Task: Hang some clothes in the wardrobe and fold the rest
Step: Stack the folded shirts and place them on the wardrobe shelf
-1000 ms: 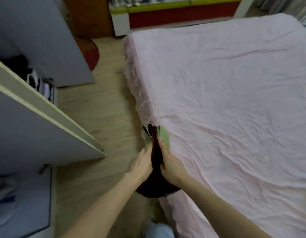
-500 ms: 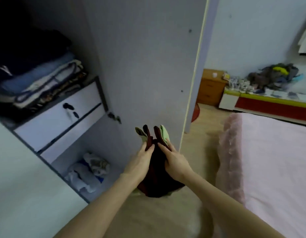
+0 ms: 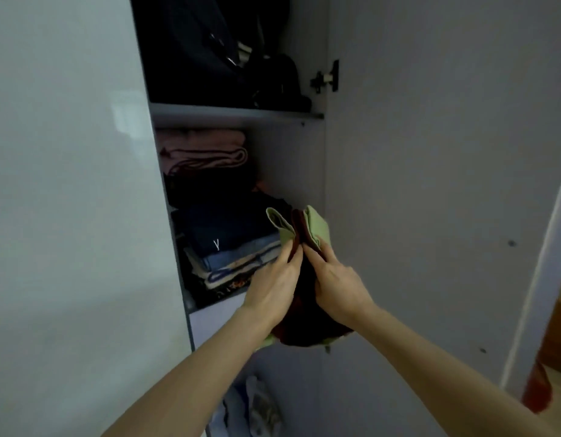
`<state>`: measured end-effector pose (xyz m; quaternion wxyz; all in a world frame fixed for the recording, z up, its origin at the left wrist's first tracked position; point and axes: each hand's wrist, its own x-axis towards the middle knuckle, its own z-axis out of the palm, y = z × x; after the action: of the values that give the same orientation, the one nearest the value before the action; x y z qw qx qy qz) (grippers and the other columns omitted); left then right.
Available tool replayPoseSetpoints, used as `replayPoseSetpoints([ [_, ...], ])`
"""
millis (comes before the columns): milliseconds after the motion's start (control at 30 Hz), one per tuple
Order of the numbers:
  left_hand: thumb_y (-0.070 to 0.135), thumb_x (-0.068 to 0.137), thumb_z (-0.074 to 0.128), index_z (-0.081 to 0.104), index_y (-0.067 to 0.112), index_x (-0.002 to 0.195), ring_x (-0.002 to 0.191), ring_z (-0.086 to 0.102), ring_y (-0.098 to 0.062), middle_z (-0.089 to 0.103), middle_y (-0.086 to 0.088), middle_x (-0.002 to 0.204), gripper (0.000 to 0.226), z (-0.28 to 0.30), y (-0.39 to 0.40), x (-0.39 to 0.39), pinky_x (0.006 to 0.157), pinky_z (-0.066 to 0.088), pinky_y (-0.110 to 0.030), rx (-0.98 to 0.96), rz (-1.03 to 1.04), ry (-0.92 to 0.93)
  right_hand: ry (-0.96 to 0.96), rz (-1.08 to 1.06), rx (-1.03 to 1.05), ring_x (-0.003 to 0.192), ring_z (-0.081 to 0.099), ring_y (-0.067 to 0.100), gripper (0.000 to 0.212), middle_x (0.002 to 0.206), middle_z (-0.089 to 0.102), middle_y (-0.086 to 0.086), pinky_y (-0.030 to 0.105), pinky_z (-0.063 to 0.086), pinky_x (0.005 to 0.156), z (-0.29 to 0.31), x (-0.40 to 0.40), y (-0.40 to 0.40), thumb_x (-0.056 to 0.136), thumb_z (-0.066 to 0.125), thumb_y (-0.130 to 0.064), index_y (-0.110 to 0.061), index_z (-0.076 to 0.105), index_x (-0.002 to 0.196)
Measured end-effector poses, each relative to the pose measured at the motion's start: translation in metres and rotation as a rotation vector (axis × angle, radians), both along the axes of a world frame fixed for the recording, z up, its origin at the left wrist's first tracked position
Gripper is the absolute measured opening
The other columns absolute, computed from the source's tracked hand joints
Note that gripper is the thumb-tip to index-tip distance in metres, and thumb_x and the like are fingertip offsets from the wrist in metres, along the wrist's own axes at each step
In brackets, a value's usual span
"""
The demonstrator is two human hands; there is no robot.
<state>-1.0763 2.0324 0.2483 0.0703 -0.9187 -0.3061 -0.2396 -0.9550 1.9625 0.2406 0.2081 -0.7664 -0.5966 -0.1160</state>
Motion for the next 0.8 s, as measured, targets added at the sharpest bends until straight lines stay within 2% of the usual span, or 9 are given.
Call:
replayPoseSetpoints([
  [67, -0.002, 0.092, 0.040, 0.012, 0.014, 0.153, 0.112, 0.057, -0.030, 0.005, -0.004, 0.159, 0.070, 0.023, 0.006, 0.007, 0.083, 0.053, -0.039, 0.059, 0.077, -0.044, -0.068, 0.045, 0.034, 0.073, 0.061, 0.034, 0.074, 0.159, 0.008, 0.006, 0.034, 0.041, 0.059, 0.029, 0.005, 0.016, 0.087, 0.045, -0.005, -0.026, 0.014, 0.151],
  [167, -0.005, 0.089, 0.046, 0.011, 0.013, 0.153, 0.105, 0.059, -0.027, 0.002, -0.006, 0.159, 0.076, 0.057, 0.019, 0.010, 0.083, 0.054, -0.039, 0.144, 0.200, -0.105, -0.178, 0.124, 0.068, 0.074, 0.063, 0.035, 0.077, 0.160, 0.002, 0.008, 0.036, 0.043, 0.060, 0.073, 0.011, 0.039, 0.087, 0.045, -0.002, -0.024, 0.010, 0.152],
  [367, -0.006, 0.087, 0.049, 0.008, 0.013, 0.154, 0.109, 0.057, -0.027, -0.003, -0.008, 0.160, 0.081, 0.100, 0.052, -0.005, 0.082, 0.055, -0.037, 0.260, 0.397, -0.164, -0.320, 0.280, 0.172, 0.080, 0.065, 0.035, 0.079, 0.160, -0.002, 0.009, 0.040, 0.051, 0.067, 0.129, 0.005, 0.088, 0.087, 0.053, -0.006, -0.022, 0.012, 0.152],
  [600, -0.001, 0.091, 0.049, 0.003, 0.010, 0.153, 0.113, 0.054, -0.027, -0.004, -0.012, 0.160, 0.078, 0.108, 0.104, -0.015, 0.081, 0.052, -0.035, 0.349, 0.531, -0.040, -0.427, 0.316, 0.192, 0.083, 0.065, 0.032, 0.078, 0.159, -0.009, 0.014, 0.034, 0.043, 0.059, 0.140, -0.004, 0.153, 0.089, 0.051, -0.004, -0.017, 0.008, 0.153],
  [733, -0.001, 0.092, 0.046, 0.002, 0.006, 0.152, 0.114, 0.053, -0.029, -0.005, -0.016, 0.159, 0.075, 0.108, 0.131, -0.008, 0.083, 0.052, -0.035, 0.356, 0.542, 0.031, -0.471, 0.284, 0.165, 0.084, 0.066, 0.032, 0.079, 0.159, -0.010, 0.017, 0.037, 0.051, 0.063, 0.132, -0.001, 0.182, 0.088, 0.052, -0.001, -0.015, 0.009, 0.152],
  [800, -0.002, 0.092, 0.046, 0.002, 0.006, 0.152, 0.114, 0.054, -0.029, -0.006, -0.016, 0.159, 0.075, 0.108, 0.144, -0.002, 0.083, 0.052, -0.035, 0.353, 0.553, 0.046, -0.485, 0.273, 0.152, 0.086, 0.066, 0.033, 0.078, 0.159, -0.010, 0.018, 0.037, 0.051, 0.065, 0.131, 0.006, 0.196, 0.089, 0.050, -0.001, -0.015, 0.009, 0.153],
])
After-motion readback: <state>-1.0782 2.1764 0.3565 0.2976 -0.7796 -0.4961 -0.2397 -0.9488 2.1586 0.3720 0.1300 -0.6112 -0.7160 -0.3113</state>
